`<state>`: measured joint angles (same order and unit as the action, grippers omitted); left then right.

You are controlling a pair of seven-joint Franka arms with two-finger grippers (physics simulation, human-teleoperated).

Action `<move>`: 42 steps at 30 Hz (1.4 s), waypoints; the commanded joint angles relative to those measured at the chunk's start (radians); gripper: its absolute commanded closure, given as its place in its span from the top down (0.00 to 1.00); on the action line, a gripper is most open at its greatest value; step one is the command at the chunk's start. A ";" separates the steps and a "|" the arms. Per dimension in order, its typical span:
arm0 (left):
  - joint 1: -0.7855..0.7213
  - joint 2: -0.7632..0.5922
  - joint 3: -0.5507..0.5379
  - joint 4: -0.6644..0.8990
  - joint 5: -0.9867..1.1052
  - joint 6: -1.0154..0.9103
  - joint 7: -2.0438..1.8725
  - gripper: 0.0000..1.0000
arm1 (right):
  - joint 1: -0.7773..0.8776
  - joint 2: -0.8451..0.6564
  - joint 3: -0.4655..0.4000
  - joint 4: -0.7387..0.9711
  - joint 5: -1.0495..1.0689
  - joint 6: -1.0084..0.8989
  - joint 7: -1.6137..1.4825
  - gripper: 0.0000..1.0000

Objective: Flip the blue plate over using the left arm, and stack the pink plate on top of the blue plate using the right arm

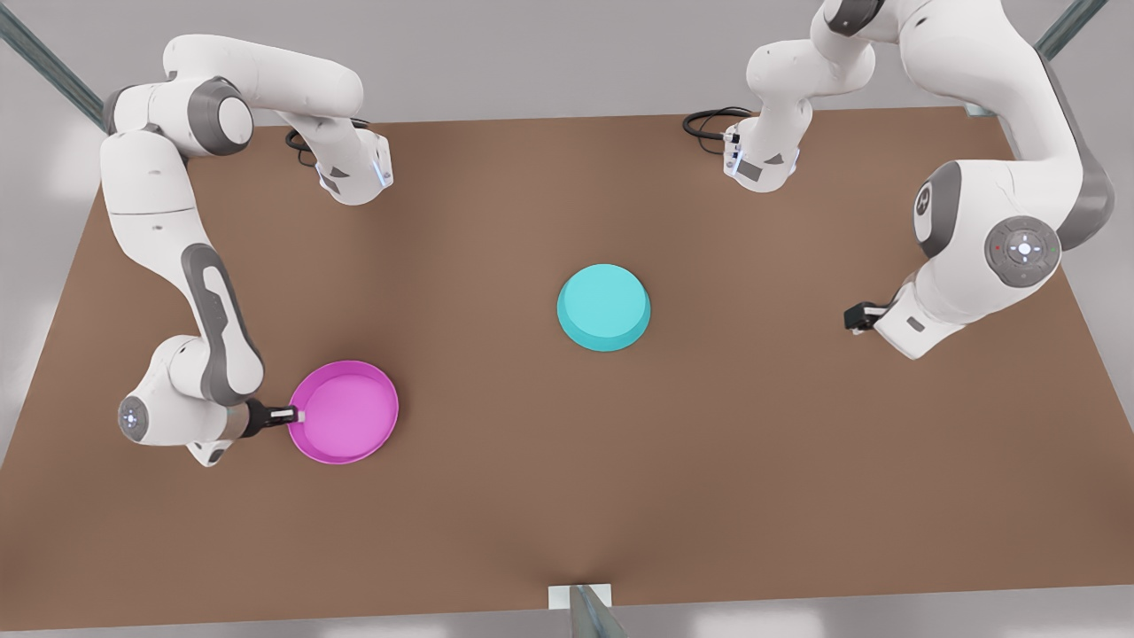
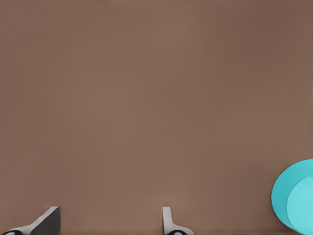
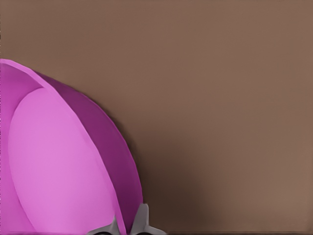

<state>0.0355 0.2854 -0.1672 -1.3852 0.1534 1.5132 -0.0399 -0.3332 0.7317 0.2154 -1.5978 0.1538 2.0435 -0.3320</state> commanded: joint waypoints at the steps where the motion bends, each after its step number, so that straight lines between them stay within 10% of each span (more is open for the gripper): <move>1: 0.000 0.000 0.000 0.000 -0.021 -0.001 0.000 1.00 | 0.002 0.000 0.001 0.001 -0.010 -0.003 0.005 0.21; 42: 0.003 0.005 0.000 0.002 -0.021 0.002 0.002 1.00 | 0.313 -0.005 0.216 0.104 0.133 -0.160 0.131 0.21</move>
<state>0.0384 0.2901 -0.1672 -1.3837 0.1319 1.5156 -0.0383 -0.0185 0.7271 0.4308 -1.4940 0.2971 1.8853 -0.2034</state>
